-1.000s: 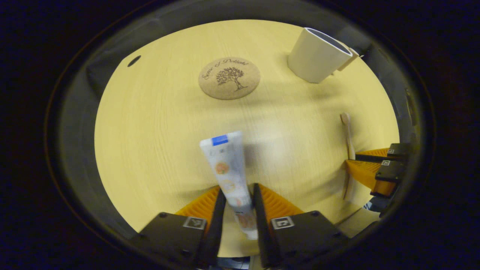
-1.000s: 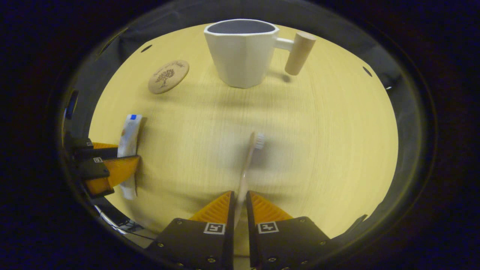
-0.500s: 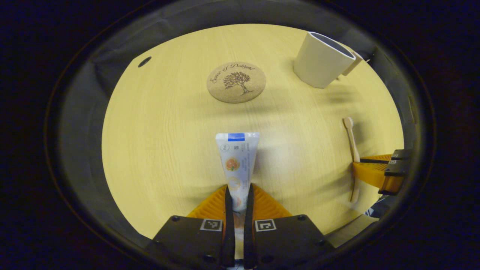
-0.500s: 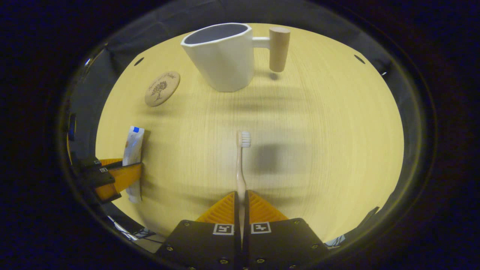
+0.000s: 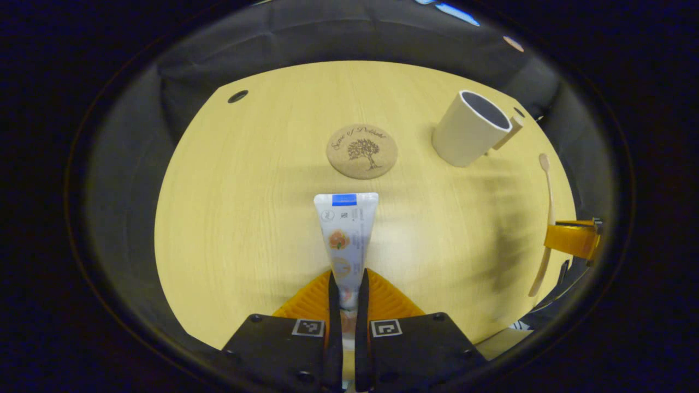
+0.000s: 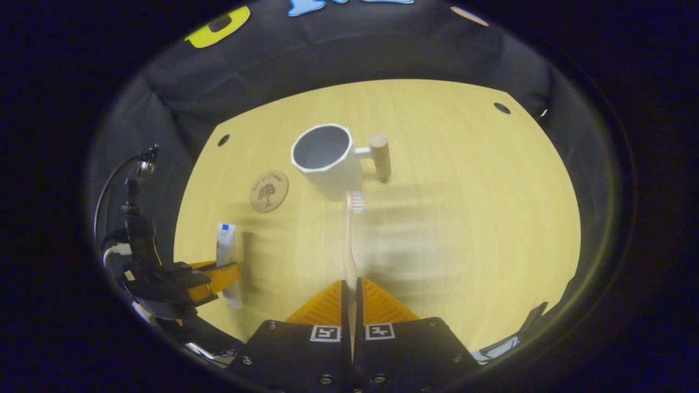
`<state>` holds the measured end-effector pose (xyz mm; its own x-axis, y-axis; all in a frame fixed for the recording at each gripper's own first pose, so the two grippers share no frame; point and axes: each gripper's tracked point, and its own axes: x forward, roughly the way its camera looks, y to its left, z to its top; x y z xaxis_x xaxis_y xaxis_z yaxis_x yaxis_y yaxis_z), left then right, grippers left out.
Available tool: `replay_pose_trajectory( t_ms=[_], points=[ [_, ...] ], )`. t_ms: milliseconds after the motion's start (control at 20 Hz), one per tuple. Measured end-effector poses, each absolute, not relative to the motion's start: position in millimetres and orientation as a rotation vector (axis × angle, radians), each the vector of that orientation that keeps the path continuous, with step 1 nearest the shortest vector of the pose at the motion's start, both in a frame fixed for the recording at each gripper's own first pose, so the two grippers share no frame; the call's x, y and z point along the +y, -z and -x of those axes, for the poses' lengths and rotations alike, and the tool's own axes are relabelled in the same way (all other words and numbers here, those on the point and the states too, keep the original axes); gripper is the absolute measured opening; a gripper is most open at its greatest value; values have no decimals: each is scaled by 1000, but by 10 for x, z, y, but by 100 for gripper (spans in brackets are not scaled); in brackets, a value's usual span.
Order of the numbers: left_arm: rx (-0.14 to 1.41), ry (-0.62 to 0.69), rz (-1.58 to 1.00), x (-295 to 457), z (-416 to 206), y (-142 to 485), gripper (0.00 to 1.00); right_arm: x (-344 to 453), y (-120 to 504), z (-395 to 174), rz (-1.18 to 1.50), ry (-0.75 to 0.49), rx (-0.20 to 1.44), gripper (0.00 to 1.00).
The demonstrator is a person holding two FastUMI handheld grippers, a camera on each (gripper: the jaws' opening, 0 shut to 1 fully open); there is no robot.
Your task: Put the toothbrush and toothpaste on the desktop into the cup, then pick up the cup and place it on the coaster on the desktop.
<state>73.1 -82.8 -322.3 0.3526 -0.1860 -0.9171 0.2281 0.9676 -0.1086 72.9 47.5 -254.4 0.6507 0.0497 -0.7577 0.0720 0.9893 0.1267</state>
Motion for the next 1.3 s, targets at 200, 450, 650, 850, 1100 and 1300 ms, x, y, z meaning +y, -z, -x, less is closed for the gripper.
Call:
replay_pose_trajectory(
  t_ms=[200,450,650,850,1100,1300],
  points=[
    [1147,269,25,-808,-690,2863,17,512,2144,-870,-183,-2,775,2],
    [1132,253,121,-819,-500,2743,17,546,1810,-1215,-226,-31,683,2],
    [1124,224,168,-718,-352,2626,14,570,1554,-1618,-287,-29,606,2],
    [1126,161,202,-518,-225,2635,14,525,1371,-2118,-357,-5,514,2],
    [1128,60,232,-166,-105,2664,14,513,1375,-2529,-323,21,425,1],
    [1132,-6,260,36,-40,2579,17,545,1496,-2661,-314,31,436,1]
  ],
)
